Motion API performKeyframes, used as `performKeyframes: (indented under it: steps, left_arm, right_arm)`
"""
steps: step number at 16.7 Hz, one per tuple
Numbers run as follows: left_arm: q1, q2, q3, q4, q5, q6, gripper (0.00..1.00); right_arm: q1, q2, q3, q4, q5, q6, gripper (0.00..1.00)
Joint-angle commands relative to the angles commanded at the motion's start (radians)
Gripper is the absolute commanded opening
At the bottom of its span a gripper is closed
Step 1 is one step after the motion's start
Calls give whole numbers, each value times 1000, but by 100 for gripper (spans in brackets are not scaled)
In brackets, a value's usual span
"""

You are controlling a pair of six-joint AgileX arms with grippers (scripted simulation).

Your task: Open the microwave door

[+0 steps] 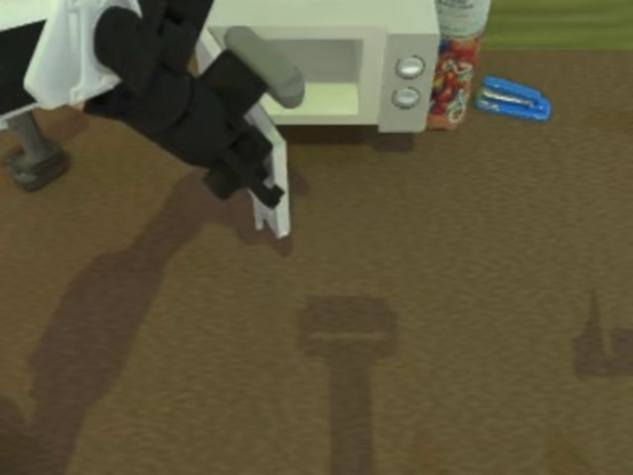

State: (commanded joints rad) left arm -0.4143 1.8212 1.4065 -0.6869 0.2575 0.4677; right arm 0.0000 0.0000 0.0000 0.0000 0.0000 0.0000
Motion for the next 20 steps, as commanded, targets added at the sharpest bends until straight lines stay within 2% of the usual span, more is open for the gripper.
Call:
performKeyframes:
  steps: [12, 20]
  left_arm:
    - [-2, 3, -3, -2, 5, 2, 0]
    - [73, -13, -9, -61, 86, 191, 0]
  right_arm:
    - [0, 0, 0, 0, 0, 0, 100]
    - [0, 0, 0, 0, 0, 0, 100]
